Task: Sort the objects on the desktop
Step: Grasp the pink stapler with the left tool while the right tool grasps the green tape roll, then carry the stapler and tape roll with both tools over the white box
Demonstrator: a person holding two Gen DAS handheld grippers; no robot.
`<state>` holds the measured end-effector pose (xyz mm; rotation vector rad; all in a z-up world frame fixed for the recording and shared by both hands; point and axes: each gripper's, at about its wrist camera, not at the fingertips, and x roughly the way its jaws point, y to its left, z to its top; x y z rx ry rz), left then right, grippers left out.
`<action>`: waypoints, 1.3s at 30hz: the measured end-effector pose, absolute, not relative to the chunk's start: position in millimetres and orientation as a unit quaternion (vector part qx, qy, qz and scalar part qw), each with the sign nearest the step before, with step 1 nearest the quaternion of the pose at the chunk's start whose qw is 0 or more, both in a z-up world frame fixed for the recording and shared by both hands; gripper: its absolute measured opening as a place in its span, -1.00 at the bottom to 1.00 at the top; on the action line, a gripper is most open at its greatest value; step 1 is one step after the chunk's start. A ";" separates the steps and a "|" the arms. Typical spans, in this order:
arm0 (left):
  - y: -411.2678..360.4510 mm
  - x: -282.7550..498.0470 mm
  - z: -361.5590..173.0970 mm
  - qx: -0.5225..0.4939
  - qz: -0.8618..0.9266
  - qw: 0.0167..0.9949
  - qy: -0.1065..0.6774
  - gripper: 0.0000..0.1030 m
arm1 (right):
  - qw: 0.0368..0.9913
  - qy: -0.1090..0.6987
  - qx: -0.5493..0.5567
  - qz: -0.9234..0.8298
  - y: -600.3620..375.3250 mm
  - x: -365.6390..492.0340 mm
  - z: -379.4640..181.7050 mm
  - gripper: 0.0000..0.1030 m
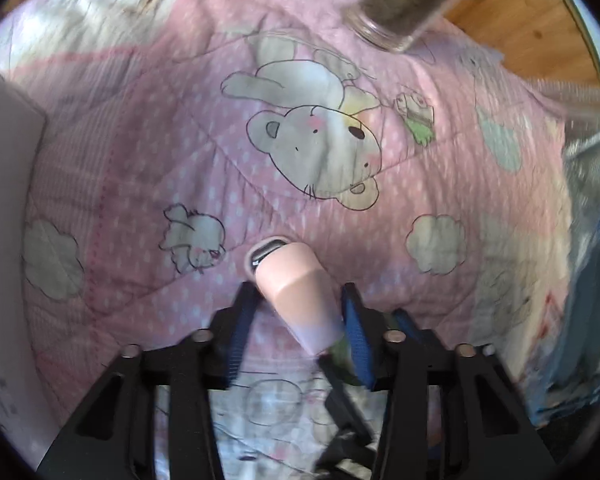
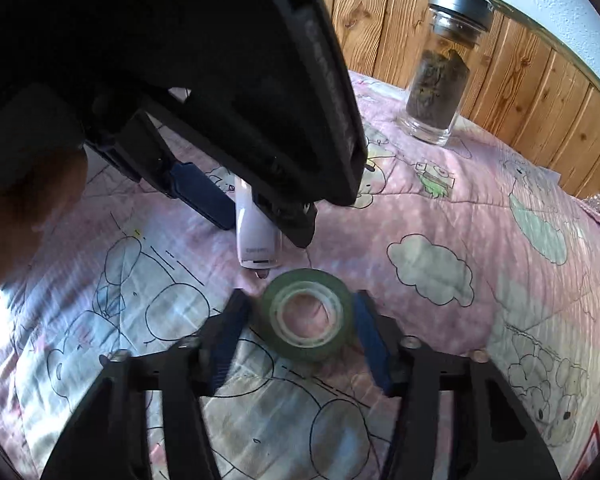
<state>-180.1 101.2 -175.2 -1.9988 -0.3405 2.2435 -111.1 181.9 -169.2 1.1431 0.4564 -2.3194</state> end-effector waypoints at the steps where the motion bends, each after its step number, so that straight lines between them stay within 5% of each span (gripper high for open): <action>1: 100.8 -178.7 -174.9 -0.659 0.742 0.061 -0.109 -0.36 | 0.253 0.165 0.422 -0.855 183.2 -110.7 -168.3 -0.04; 5: 97.9 -173.9 -171.1 -0.658 0.743 0.070 -0.101 -0.51 | 0.239 0.149 0.431 -0.857 187.7 -107.2 -165.4 -0.04; 39: 75.6 -90.9 -86.7 -0.591 0.795 0.095 -0.099 -0.52 | 0.247 0.115 0.407 -0.872 175.0 -13.1 -92.8 -0.04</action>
